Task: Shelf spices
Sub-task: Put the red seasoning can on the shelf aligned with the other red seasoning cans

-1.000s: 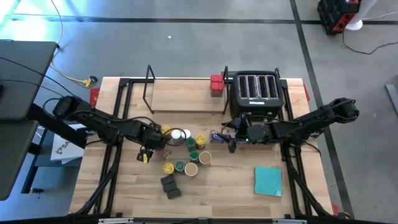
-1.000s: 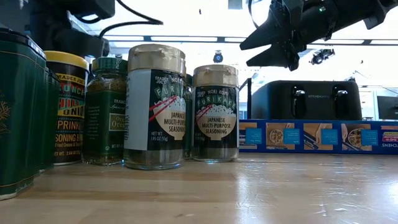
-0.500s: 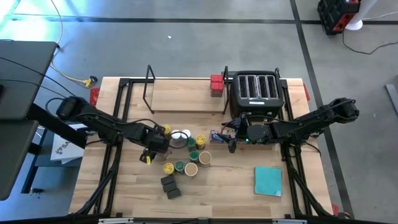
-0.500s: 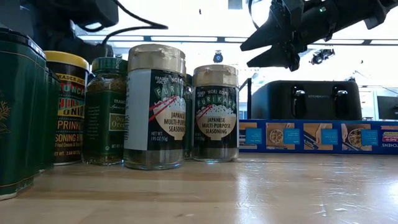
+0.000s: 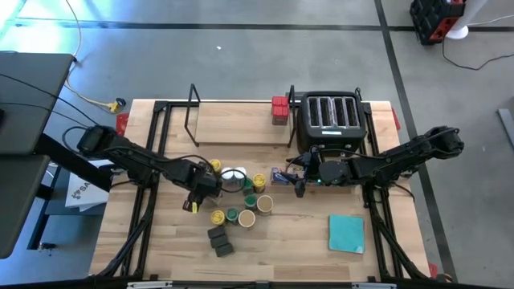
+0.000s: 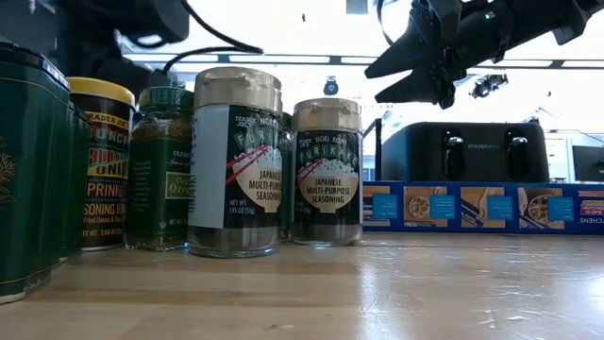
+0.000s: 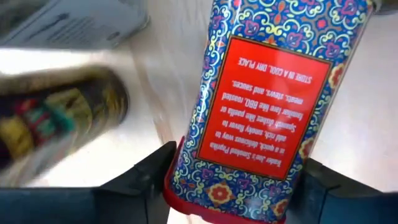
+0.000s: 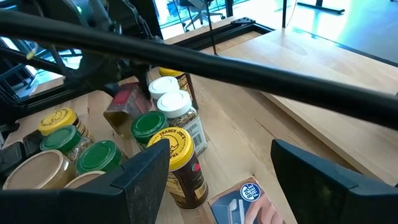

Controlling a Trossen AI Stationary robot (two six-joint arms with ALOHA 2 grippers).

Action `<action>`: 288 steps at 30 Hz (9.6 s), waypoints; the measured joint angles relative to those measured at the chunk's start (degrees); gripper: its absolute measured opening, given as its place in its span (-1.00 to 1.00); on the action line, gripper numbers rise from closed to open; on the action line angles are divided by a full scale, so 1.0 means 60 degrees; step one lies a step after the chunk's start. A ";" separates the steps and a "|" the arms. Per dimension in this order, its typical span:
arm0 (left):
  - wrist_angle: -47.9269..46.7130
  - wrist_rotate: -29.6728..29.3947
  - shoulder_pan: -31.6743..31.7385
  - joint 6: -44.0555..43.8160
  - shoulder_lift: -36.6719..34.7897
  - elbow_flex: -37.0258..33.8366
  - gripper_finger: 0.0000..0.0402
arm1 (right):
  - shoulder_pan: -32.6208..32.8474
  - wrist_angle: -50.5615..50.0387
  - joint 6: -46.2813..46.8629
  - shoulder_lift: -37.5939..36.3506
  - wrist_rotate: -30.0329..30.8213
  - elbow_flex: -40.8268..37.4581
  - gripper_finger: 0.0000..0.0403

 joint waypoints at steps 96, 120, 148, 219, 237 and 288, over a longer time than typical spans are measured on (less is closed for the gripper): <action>-0.5696 0.7266 -0.0214 -0.7298 0.3847 0.1944 0.42 | -0.0002 0.0353 -0.2434 0.0001 -0.0414 -0.0007 0.36; -0.4414 0.1509 -0.4087 -1.2032 -0.0687 0.3190 0.42 | -0.0015 0.0923 -0.3040 0.0000 -0.0441 -0.0007 0.36; -0.2494 0.0957 -0.5682 -1.3624 -0.0495 0.0305 0.42 | -0.0200 0.1027 -0.2781 0.0000 -0.0681 -0.0007 0.36; -0.1141 -0.0221 0.5608 0.4413 0.7235 1.2089 0.18 | 0.1126 -0.2445 0.0666 -0.4003 0.1780 -0.0007 0.36; -0.1187 0.0021 0.5555 0.3673 0.7098 1.2129 0.47 | 0.1126 -0.2682 0.0576 -0.4003 0.1687 -0.0007 0.36; 0.5001 0.1008 0.5239 0.3521 0.6612 0.7860 -0.53 | 0.1126 -0.3084 0.0576 -0.3989 0.1785 0.0000 0.36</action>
